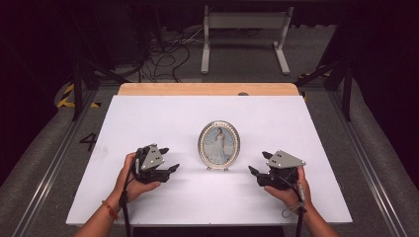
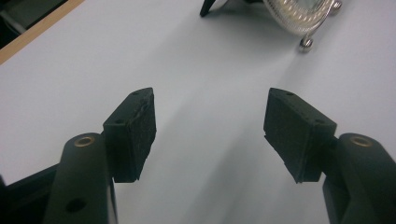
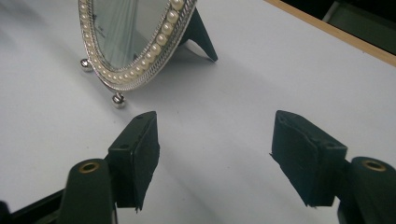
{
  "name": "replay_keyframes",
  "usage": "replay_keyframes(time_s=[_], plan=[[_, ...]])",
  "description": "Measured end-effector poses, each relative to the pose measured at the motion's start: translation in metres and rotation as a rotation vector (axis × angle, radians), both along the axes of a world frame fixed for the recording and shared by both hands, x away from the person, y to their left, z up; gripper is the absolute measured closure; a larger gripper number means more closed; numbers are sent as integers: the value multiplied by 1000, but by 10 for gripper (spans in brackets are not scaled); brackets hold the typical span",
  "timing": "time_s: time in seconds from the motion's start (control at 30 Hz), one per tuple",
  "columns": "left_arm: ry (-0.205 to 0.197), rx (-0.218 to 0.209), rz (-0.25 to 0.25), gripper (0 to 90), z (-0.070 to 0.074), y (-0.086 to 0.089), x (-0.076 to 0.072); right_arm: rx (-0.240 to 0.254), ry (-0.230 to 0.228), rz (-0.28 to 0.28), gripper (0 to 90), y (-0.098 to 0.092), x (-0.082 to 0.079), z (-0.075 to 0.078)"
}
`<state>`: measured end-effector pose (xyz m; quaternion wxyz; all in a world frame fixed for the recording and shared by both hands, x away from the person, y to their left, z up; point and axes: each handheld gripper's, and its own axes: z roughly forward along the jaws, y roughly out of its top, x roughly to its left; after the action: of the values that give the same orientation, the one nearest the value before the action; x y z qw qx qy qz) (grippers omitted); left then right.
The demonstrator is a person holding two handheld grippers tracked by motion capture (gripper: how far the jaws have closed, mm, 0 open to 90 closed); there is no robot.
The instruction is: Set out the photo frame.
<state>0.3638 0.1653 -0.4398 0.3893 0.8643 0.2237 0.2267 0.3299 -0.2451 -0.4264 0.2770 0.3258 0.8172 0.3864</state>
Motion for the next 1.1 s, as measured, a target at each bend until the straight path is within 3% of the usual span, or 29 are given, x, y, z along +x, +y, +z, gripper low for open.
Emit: replay_keyframes(time_s=[0.3, 0.67, 0.73, 0.83, 0.97, 1.1], plan=[[10, 5, 15, 291, -8, 20, -2, 22, -19, -28, 295, -17, -8, -2], [20, -53, 62, 189, -14, 42, -8, 28, -32, -74, 263, -42, -19, -7], [24, -84, 83, 174, -15, 49, -13, 35, -34, -85, 248, -49, -21, -8], [23, -82, 97, 169, -16, 55, -16, 40, -33, -91, 232, -52, -23, -9], [23, -113, 122, 162, -17, 68, -23, 35, -35, -105, 215, -58, -27, -11], [49, -137, 152, 161, -23, 78, -30, 36, -38, -114, 212, -63, -30, -13]])
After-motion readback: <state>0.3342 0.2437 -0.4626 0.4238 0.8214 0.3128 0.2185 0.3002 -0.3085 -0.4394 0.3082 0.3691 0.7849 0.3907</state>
